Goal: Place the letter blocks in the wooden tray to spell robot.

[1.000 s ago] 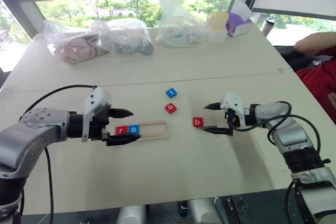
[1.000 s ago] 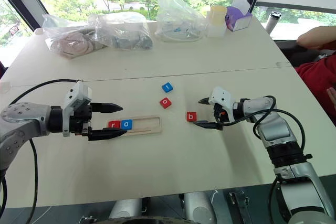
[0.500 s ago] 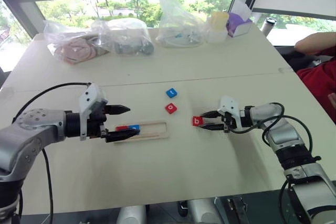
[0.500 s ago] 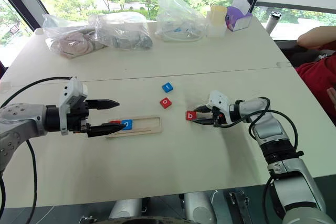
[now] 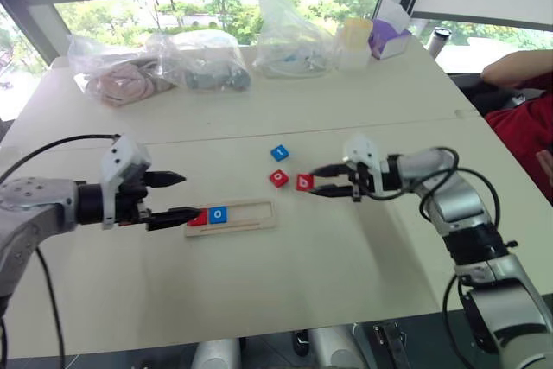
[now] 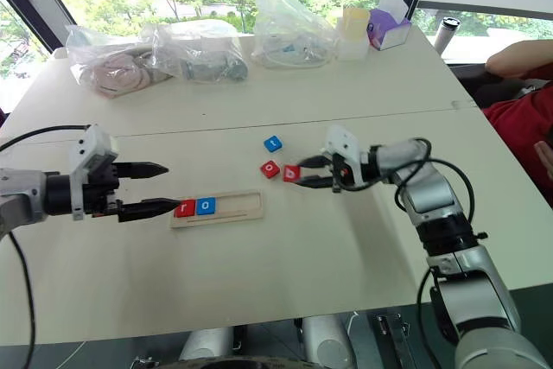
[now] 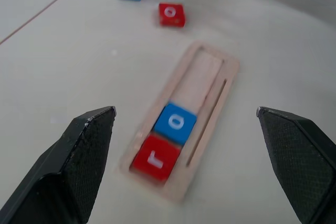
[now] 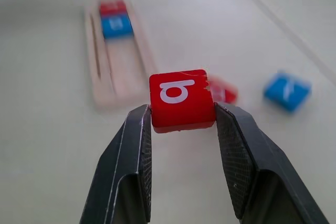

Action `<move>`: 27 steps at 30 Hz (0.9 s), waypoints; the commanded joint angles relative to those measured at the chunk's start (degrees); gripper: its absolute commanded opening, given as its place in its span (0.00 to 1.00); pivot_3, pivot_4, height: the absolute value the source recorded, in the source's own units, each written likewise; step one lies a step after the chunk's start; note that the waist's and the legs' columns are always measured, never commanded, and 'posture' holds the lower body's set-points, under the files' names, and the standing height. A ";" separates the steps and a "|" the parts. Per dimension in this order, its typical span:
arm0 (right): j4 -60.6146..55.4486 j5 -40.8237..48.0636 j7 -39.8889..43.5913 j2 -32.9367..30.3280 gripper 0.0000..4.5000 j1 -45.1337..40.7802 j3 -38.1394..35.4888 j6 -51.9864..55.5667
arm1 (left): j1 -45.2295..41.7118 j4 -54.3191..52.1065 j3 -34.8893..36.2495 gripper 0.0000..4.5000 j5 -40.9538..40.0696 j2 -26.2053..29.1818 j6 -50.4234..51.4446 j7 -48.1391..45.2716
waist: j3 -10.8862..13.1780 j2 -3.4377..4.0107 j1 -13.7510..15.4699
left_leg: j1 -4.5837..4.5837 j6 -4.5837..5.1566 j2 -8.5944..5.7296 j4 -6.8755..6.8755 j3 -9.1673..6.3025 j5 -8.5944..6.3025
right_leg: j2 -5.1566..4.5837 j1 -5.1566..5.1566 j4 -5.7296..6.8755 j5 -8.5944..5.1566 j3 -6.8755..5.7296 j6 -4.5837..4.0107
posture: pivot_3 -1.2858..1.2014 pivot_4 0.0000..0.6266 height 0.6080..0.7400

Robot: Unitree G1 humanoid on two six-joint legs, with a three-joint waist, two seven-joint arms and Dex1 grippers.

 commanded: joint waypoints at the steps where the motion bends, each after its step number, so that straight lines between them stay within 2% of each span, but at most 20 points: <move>1: -0.24 -2.08 -3.75 4.58 0.26 -2.25 3.51 0.68 | 2.04 1.60 3.11 1.00 3.71 2.40 -4.06 -2.06 | -0.01 -0.02 0.13 | -0.01 0.00 0.01 -0.01 -0.04 0.00 | 0.00 0.01 0.00 -0.04 -0.04 -0.06 | 0.52 0.24 1.00; 5: 4.24 -6.95 -7.38 10.38 0.26 -5.61 8.94 1.47 | 7.12 0.03 6.46 1.00 4.43 2.68 -4.67 -3.29 | 0.01 0.01 0.05 | -0.07 -0.03 -0.03 0.02 0.05 0.01 | -0.10 -0.03 -0.02 0.05 -0.02 -0.24 | 0.52 0.24 1.00; 8: 3.13 -7.47 -9.28 13.02 0.26 -6.30 11.16 7.76 | 10.48 -2.99 8.59 1.00 3.96 0.85 -3.92 -1.80 | 0.00 0.00 0.19 | -0.13 -0.04 -0.03 0.02 0.10 0.02 | -0.19 -0.06 -0.08 0.08 0.01 -0.26 | 0.52 0.24 1.00; 17: 1.57 -10.05 -6.06 11.55 0.26 -5.04 16.34 5.37 | 13.34 -5.05 10.01 1.00 4.85 -1.66 -3.78 0.60 | 0.00 -0.01 0.32 | -0.07 -0.05 -0.04 0.04 0.08 0.02 | -0.13 -0.01 -0.07 0.07 0.01 -0.25 | 0.52 0.24 1.00; 27: 4.39 -12.02 -8.03 14.25 0.26 -4.50 17.34 4.21 | 11.22 -4.55 8.13 1.00 4.22 -1.59 -3.54 1.09 | -0.01 -0.01 -0.05 | -0.06 -0.05 -0.02 0.03 0.07 0.02 | -0.10 -0.02 -0.05 0.15 -0.01 -0.21 | 0.52 0.24 1.00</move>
